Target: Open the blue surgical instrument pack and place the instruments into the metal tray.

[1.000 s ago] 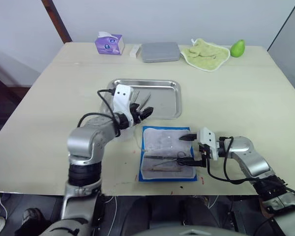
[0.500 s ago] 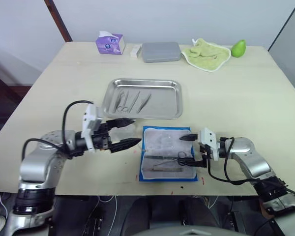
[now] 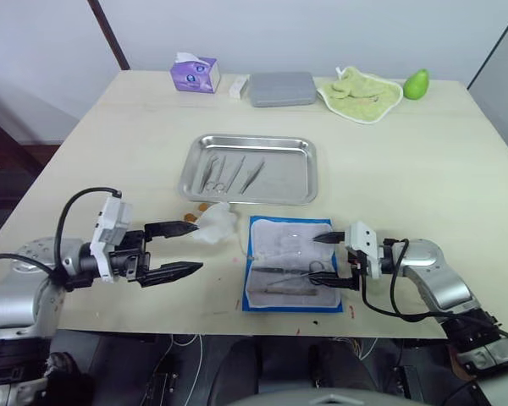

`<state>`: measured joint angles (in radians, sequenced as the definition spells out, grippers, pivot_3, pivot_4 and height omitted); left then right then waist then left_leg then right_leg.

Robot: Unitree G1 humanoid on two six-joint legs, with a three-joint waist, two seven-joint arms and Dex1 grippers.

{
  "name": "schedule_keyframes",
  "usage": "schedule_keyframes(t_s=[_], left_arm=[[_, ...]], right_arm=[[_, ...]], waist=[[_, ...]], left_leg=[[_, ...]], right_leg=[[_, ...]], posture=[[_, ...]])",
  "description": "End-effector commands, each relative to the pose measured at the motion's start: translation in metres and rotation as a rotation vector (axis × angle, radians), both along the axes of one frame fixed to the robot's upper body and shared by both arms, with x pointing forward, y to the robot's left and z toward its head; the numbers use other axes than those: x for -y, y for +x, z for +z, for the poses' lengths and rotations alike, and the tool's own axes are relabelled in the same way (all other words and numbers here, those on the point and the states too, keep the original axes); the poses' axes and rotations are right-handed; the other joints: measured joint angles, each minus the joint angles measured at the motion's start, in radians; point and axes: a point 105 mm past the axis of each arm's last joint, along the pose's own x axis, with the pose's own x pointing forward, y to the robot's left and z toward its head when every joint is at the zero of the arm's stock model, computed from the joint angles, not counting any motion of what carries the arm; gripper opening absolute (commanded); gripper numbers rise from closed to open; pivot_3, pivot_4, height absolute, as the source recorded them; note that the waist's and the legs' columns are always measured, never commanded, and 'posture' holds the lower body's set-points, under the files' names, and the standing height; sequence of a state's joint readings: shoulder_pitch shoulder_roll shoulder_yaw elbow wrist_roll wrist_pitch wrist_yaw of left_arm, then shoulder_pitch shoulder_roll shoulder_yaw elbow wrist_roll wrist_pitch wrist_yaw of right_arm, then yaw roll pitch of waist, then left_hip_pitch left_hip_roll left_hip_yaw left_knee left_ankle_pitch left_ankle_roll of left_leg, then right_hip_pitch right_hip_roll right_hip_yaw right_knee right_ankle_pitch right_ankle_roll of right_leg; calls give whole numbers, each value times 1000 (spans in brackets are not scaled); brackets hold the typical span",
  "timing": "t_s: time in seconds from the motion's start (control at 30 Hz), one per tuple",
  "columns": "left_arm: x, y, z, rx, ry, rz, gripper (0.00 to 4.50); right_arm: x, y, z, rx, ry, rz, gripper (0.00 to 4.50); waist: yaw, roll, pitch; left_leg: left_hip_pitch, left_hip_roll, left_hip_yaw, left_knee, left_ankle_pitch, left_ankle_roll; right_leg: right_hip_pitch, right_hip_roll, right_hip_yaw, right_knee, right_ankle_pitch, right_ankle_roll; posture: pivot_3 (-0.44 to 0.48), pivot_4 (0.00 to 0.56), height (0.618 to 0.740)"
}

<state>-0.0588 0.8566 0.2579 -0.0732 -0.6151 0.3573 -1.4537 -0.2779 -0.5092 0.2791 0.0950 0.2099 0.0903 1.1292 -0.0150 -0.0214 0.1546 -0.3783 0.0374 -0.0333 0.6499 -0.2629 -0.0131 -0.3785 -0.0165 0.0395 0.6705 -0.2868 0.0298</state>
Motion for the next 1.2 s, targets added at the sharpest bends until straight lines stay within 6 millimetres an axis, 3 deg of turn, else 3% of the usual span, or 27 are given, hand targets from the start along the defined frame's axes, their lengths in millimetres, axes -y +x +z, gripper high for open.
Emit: schedule_keyframes(t_s=[0.03,0.27,0.47,0.87,1.2], left_arm=[[25,7,-7,66,14,-75,4400],[62,27,-25,106,3,-155,4400],[79,30,-36,118,10,-235,4400],[94,36,-57,148,39,-302,4400],[91,38,-54,147,38,-291,4400]], right_arm=[[15,-10,-32,-128,-102,-35,4500],[16,-8,-29,-122,-110,-34,4500],[16,-8,-27,-118,-113,-32,4500],[16,-9,-24,-111,-102,-38,4500],[12,-13,17,-58,72,-21,4500]], waist=[[4,0,0],[2,0,0],[2,0,0],[3,0,0],[3,2,3]], left_leg=[[0,0,0,0,0,0],[-1,-1,3,1,0,0],[-1,-1,4,1,0,0],[-2,-2,3,1,0,0],[-3,-2,2,1,0,0]], right_leg=[[0,0,0,0,0,0],[0,2,-1,0,0,0],[0,2,-1,0,0,0],[0,2,-2,-1,0,0],[0,2,-3,-1,0,0]], posture=[[0,150,740],[0,150,740],[0,150,740],[0,150,740],[0,150,740]])
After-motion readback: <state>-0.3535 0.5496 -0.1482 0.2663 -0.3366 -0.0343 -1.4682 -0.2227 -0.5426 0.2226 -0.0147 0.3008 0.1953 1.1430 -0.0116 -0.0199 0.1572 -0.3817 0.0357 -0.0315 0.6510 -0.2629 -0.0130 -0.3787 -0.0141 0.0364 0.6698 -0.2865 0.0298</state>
